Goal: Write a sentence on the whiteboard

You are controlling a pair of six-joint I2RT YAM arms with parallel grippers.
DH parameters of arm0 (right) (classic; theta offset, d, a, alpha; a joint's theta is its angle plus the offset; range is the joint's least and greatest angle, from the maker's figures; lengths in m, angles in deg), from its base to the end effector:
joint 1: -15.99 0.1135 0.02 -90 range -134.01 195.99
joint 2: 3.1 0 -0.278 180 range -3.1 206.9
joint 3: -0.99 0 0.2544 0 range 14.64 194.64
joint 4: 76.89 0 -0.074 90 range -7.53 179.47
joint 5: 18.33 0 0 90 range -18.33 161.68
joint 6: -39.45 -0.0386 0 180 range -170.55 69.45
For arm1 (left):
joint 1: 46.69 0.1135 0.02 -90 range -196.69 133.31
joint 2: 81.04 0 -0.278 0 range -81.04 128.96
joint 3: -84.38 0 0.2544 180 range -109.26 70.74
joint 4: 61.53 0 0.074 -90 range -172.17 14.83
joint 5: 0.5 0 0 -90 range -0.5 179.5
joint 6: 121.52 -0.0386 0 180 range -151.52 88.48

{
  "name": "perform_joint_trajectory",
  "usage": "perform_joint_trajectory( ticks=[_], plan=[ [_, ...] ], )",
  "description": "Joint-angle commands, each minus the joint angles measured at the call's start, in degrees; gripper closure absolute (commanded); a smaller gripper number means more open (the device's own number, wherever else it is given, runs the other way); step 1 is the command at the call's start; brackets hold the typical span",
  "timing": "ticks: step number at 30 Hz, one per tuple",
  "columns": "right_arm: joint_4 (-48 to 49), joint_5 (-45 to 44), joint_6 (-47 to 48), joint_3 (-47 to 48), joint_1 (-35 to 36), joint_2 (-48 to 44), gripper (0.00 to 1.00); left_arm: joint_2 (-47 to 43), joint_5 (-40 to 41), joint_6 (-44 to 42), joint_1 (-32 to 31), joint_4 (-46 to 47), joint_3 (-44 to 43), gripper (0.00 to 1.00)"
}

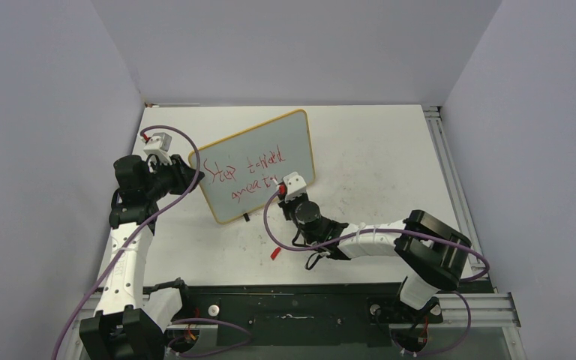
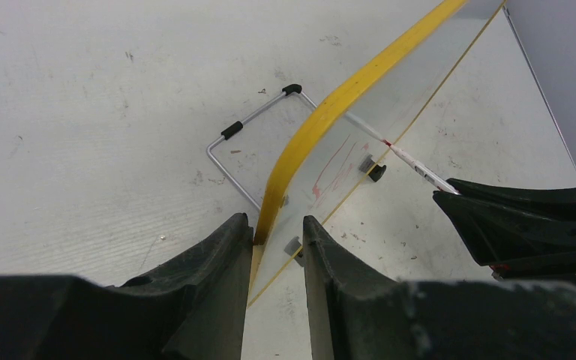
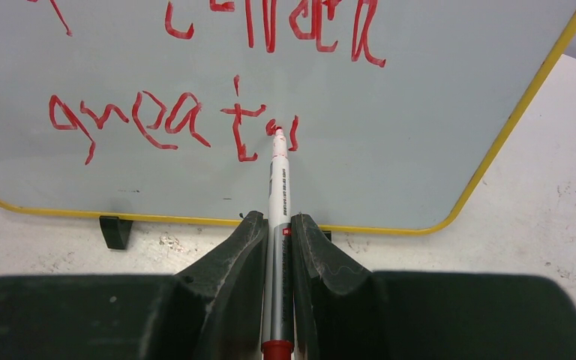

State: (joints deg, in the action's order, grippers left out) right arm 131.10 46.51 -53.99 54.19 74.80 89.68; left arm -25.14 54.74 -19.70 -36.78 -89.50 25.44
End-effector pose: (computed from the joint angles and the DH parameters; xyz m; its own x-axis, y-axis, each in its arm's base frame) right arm 0.1882 0.2792 0.2072 -0.1374 -0.1221 -0.9830 -0.5514 0.8338 -0.0265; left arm 0.2146 0.0152 0.3126 -0.4818 -0.2550 -0.8384 0.2751 0.8644 -0.4210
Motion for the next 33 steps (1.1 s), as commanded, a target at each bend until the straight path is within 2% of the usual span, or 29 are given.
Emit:
perform_joint_trajectory(
  ticks=[1, 33],
  plan=[
    [4.0, -1.1, 0.7, 2.0, -0.7, -3.2, 0.95, -0.6, -0.5, 0.1, 0.3, 1.9, -0.3, 0.71],
    [2.9, 0.7, -1.8, 0.7, -1.9, -0.2, 0.95, -0.6, -0.4, 0.1, 0.4, 1.9, -0.3, 0.71]
  ],
)
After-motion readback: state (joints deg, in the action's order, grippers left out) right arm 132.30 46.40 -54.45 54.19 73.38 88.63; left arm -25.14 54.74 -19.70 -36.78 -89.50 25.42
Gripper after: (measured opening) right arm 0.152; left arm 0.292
